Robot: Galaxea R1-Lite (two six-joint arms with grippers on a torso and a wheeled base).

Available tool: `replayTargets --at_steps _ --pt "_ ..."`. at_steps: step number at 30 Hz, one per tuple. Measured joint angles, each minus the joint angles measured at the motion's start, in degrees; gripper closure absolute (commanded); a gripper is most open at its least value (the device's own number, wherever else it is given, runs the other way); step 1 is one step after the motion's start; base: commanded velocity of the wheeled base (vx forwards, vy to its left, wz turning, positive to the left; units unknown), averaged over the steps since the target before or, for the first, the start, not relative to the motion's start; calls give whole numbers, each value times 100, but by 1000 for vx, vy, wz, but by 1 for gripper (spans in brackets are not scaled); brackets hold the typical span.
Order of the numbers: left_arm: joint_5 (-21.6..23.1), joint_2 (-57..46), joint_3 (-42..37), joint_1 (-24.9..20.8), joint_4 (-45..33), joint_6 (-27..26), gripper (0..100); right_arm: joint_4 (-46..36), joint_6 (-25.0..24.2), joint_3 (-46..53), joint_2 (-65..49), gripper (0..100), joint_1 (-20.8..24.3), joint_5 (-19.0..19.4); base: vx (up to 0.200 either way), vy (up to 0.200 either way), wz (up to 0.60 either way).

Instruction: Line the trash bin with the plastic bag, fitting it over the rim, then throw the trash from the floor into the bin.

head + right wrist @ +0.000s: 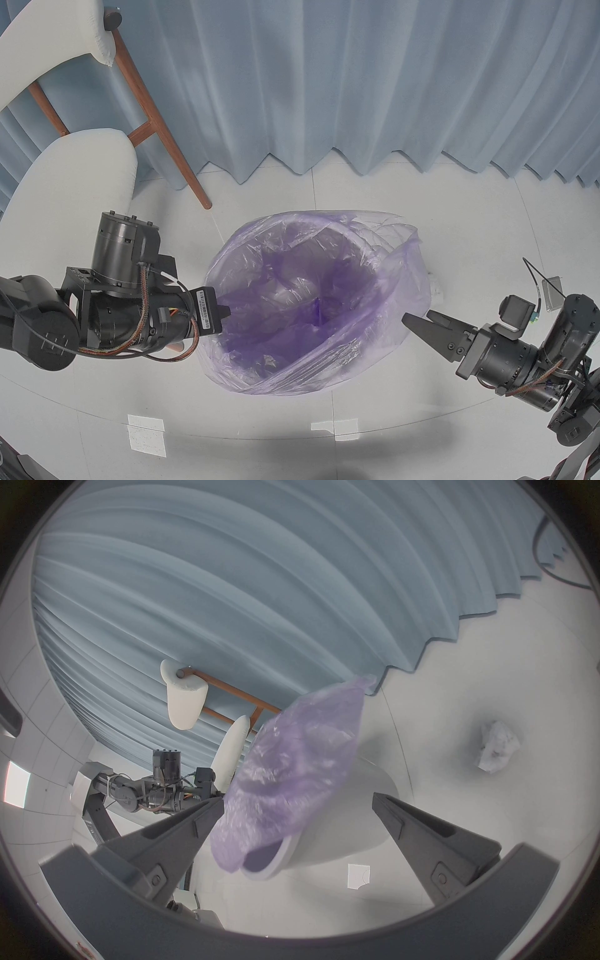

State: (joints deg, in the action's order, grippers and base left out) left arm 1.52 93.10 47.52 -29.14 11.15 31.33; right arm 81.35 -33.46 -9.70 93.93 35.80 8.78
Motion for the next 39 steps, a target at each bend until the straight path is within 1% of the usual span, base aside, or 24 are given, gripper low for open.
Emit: replayTargets --at_steps 8,9,14,22,29,34,39 --pt "6 4 2 -60 4 0 100 -24 -20 -484 360 0 197 -5 0 0 0" --pt "9 6 7 -60 6 -2 100 -22 -15 -510 400 100 223 -20 0 0 0" --pt "11 20 13 -63 9 0 100 -20 -6 -562 491 100 286 -158 0 0 0" --pt "4 41 22 -66 9 1 100 -20 7 -418 406 100 302 -185 0 0 0" --pt "-5 106 149 -52 9 52 100 -4 130 15 235 100 313 -185 0 0 0" --pt "-13 166 416 -44 -2 335 100 9 172 585 69 100 514 -185 0 0 0" --pt "-16 177 545 -41 -29 457 100 18 112 817 -10 100 628 -180 0 0 0"
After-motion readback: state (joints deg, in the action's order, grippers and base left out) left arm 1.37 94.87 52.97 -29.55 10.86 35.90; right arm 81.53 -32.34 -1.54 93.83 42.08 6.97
